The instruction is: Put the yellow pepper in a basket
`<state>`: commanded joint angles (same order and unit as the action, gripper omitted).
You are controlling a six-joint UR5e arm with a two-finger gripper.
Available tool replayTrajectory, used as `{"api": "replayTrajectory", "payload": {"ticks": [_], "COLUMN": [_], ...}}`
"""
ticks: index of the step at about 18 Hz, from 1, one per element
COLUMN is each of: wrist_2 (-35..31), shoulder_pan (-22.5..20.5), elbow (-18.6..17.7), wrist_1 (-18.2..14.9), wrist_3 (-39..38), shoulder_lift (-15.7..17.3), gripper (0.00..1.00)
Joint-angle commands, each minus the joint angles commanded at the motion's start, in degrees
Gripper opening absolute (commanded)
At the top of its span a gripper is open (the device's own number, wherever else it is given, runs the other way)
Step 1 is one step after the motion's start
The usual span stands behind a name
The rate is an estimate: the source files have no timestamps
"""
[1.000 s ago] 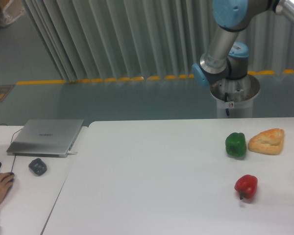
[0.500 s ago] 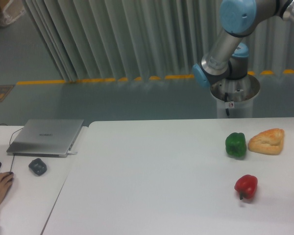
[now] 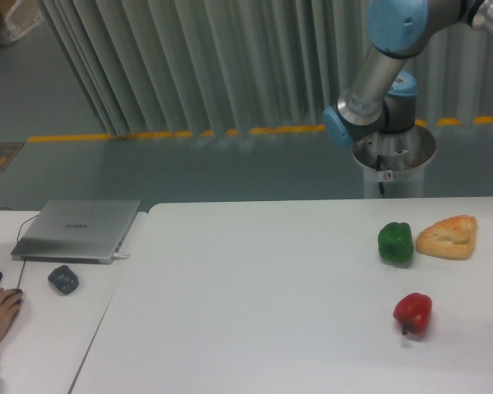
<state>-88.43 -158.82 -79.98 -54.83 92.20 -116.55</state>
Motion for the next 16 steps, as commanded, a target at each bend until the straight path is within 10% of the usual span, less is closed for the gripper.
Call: {"api": "replayTrajectory", "payload": {"ticks": [7,16], "wrist_2": [3.19,3.18], "shoulder_pan": [5.87,9.31], "elbow": [-3.87,-4.66], "wrist_1": [-17.83,-23.64], "wrist_3": [-0.09,0.17], "shoulder_lift": [6.25,10.29], "gripper": [1.00,1.00]}}
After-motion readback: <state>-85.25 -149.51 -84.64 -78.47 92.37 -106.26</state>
